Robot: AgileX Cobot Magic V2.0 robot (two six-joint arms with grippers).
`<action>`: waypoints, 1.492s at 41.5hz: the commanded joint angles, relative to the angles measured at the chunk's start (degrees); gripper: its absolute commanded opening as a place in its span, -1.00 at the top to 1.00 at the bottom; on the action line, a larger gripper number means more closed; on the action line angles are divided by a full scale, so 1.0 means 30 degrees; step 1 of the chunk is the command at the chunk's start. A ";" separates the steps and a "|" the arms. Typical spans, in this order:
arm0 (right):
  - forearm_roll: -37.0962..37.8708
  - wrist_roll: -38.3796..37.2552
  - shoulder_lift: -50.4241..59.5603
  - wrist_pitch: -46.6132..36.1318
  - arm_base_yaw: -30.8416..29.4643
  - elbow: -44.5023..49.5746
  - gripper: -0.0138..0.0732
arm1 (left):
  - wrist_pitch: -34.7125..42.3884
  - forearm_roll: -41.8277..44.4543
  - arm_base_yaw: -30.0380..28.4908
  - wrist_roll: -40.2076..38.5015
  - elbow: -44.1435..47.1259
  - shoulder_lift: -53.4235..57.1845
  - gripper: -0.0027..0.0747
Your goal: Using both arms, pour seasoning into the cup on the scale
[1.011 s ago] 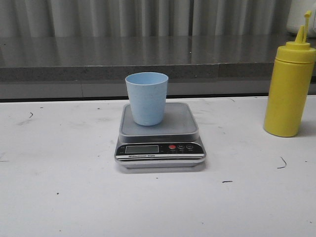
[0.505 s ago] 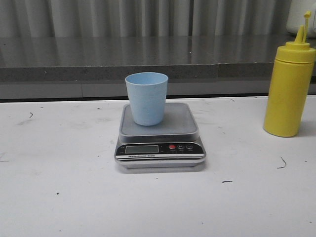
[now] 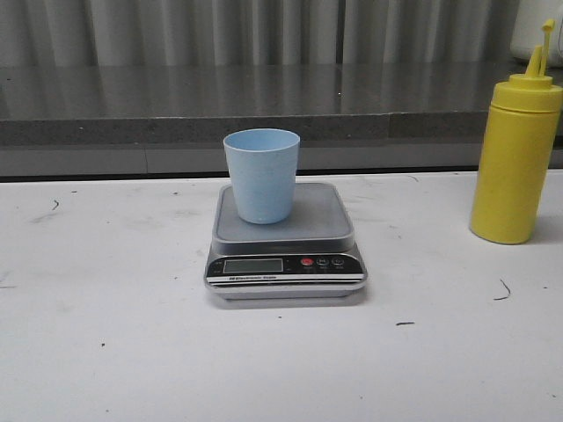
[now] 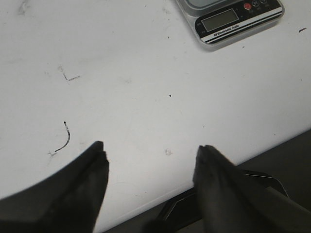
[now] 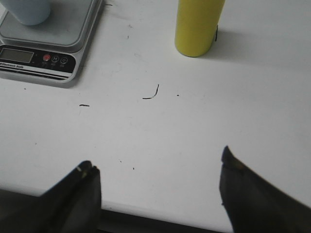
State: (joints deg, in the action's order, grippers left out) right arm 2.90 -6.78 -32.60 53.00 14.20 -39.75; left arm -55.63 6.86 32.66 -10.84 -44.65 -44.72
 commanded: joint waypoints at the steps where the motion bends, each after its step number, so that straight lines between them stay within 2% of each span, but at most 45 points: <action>1: 0.0128 0.0117 0.0015 -0.1242 0.0032 -0.0457 -0.20 | 0.1069 0.0023 -0.0076 -0.0066 -0.0511 0.0069 0.34; 8: 0.0111 0.0117 0.0015 -0.1221 0.0032 -0.0457 0.50 | 0.1106 0.0023 -0.0076 -0.0066 -0.0511 0.0069 0.99; 13: 0.0111 0.0117 0.0015 -0.1028 0.0032 -0.0457 0.85 | 0.1106 0.0023 -0.0076 -0.0066 -0.0511 0.0069 0.98; 28: 0.0111 0.0117 0.0015 -0.1016 0.0032 -0.0457 0.84 | 0.1140 -0.0046 -0.0016 -0.0066 -0.0477 0.0069 0.98; 35: 0.0111 0.0117 0.0015 -0.0958 0.0032 -0.0457 0.84 | 0.1748 -0.0077 -0.0216 -0.0066 0.0322 0.1197 0.98; 41: 0.0128 0.0117 0.0015 -0.0941 0.0032 -0.0457 0.84 | 0.4053 0.0075 -0.2458 -0.0066 0.2461 0.3339 0.98; 44: 0.0128 0.0117 0.0015 -0.0941 0.0032 -0.0457 0.84 | 0.6464 0.0075 -0.3939 -0.0066 0.4021 0.4702 0.98; 49: 0.0128 0.0117 0.0015 -0.0941 0.0032 -0.0457 0.84 | 1.2025 -0.0131 -0.6326 -0.0066 0.7129 0.7413 0.98; 53: 0.0128 0.0117 0.0015 -0.0941 0.0032 -0.0457 0.84 | 1.4812 -0.0131 -0.7791 -0.0066 0.9429 0.9704 0.98; 62: 0.0128 0.0117 0.0015 -0.0941 0.0032 -0.0457 0.84 | 1.8000 -0.0131 -1.0277 -0.0066 1.3513 1.3386 0.98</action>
State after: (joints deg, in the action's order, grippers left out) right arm 2.90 -6.78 -32.39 53.33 14.20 -39.75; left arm -10.17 6.72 3.58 -10.84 -5.51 -6.47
